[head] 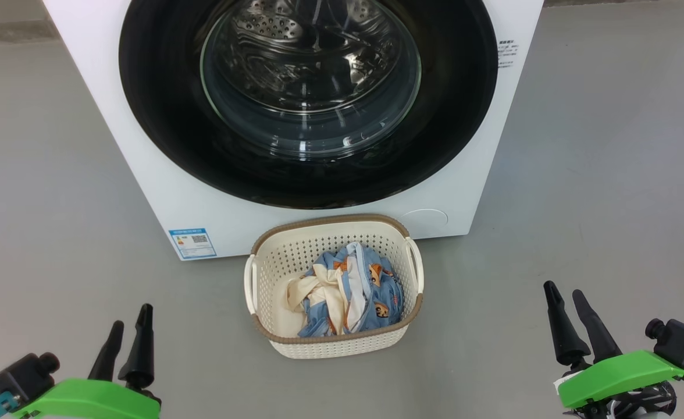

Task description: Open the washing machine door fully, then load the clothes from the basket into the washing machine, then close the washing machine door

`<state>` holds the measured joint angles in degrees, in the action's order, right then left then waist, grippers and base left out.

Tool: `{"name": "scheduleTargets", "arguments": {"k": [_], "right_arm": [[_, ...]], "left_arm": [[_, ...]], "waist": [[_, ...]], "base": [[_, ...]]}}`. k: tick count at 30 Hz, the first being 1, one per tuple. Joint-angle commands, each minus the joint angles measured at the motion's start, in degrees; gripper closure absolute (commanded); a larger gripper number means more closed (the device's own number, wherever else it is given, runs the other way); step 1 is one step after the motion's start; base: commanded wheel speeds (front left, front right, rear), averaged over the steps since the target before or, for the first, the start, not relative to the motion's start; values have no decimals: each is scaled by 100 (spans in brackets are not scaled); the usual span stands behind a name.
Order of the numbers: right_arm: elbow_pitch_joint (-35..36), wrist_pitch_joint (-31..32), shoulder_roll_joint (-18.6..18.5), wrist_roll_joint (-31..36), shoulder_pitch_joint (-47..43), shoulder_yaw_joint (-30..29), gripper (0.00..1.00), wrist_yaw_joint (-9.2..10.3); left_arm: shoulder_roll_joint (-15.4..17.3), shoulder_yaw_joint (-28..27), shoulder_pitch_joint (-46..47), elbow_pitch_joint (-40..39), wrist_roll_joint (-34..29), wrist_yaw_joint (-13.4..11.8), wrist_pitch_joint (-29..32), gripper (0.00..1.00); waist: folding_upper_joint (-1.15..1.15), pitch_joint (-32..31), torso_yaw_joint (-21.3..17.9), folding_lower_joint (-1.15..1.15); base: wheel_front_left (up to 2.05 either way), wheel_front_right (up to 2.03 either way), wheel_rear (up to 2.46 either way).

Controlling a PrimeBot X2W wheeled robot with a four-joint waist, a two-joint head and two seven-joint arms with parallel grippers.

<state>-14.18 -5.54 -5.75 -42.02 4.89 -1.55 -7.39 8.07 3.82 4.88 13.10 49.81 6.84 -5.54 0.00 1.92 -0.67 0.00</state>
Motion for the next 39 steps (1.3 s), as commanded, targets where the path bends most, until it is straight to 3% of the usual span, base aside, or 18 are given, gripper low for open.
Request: {"name": "scheduleTargets", "arguments": {"k": [1,39], "right_arm": [[191,-95,-80,258,292,110,0,-6],[284,-715,-126,3021,386,195,0,-9]], "left_arm": [[175,-107,196,-172,-236,37,-89,0],[390,-138,273,-147,-2702,57,-713,0]], "waist": [[0,-1,-9,0],[0,-27,9,0]], "base": [[0,0,0],[0,0,0]]}}
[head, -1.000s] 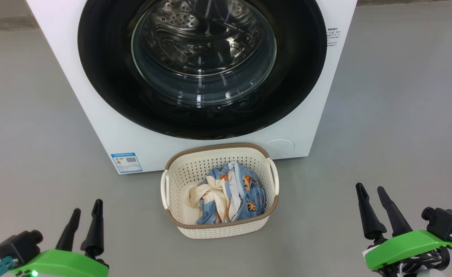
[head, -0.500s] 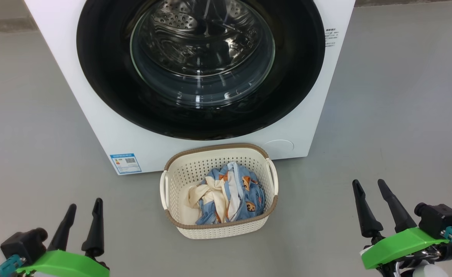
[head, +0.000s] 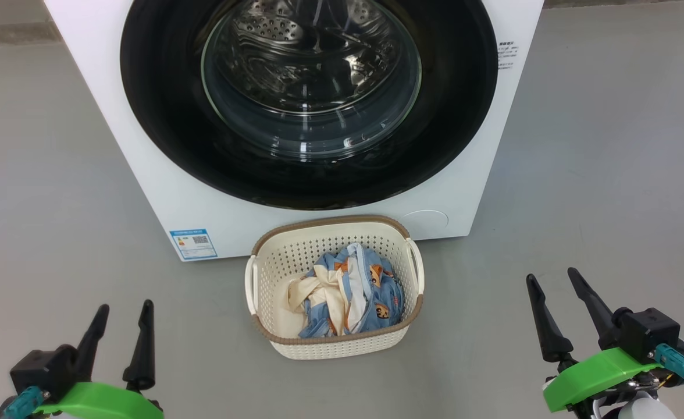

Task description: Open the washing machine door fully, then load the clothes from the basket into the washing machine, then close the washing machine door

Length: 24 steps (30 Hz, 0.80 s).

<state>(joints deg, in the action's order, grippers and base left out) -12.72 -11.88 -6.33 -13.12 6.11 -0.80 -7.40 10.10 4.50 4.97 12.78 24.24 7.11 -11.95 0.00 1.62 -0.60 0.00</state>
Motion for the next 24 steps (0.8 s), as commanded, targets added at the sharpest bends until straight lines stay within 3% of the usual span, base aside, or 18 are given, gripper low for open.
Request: {"name": "scheduleTargets", "arguments": {"k": [1,14,24], "right_arm": [[143,-98,-60,207,271,91,0,-8],[41,-312,137,1409,340,-421,0,-9],[2,-312,302,1464,321,-728,0,-9]], "left_arm": [[191,-226,273,-104,-217,30,-90,0],[78,-591,347,99,-1236,37,-305,0],[-89,-831,349,219,-1413,37,-305,0]], "waist": [[0,7,4,0],[0,21,3,0],[0,14,10,0]], "base": [[0,0,0],[0,0,0],[0,0,0]]}}
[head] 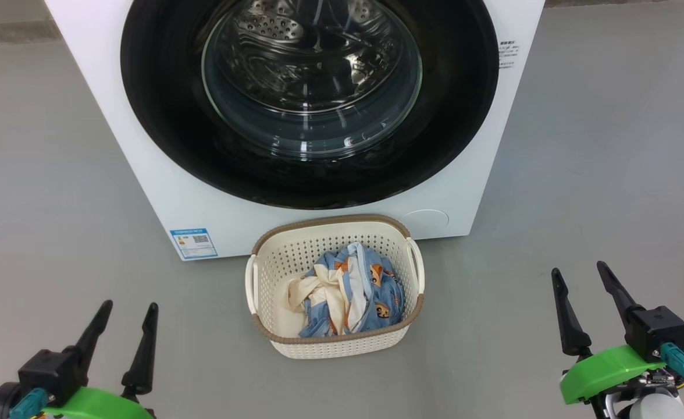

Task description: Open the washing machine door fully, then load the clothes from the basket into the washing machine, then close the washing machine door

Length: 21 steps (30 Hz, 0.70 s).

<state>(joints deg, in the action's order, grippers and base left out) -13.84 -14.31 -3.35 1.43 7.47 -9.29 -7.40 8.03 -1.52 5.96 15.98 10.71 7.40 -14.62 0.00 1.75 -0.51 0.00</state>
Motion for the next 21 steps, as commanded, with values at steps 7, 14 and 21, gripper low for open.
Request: {"name": "scheduleTargets", "arguments": {"k": [7,14,21], "right_arm": [[92,-69,33,-37,182,66,0,-9],[77,-69,43,-66,189,48,0,-9],[101,-69,45,-108,203,80,0,-9]], "left_arm": [[76,-314,260,-80,-100,9,-38,0],[27,-393,255,-70,-130,9,-38,0],[-22,-426,266,-116,39,9,-38,0]], "waist": [[0,13,19,0],[0,26,36,0],[0,40,47,0]], "base": [[0,0,0],[0,0,0],[0,0,0]]}}
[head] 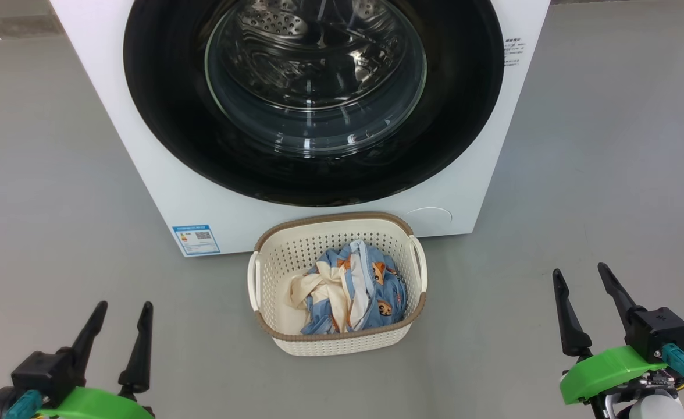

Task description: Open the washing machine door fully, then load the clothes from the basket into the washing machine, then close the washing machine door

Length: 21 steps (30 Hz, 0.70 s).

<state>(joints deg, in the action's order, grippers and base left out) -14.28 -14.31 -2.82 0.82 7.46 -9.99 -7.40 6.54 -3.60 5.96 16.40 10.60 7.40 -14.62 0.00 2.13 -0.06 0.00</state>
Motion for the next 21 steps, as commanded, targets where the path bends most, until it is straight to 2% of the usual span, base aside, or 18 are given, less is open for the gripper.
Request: {"name": "scheduleTargets", "arguments": {"k": [1,21], "right_arm": [[146,-69,-7,-56,202,154,0,-9],[105,-69,-6,-92,172,120,0,-9]], "left_arm": [[117,-223,266,-173,94,9,-38,0],[170,-214,306,-25,143,9,-38,0]], "waist": [[0,5,1,0],[0,-4,-2,0]], "base": [[0,0,0],[0,0,0]]}}
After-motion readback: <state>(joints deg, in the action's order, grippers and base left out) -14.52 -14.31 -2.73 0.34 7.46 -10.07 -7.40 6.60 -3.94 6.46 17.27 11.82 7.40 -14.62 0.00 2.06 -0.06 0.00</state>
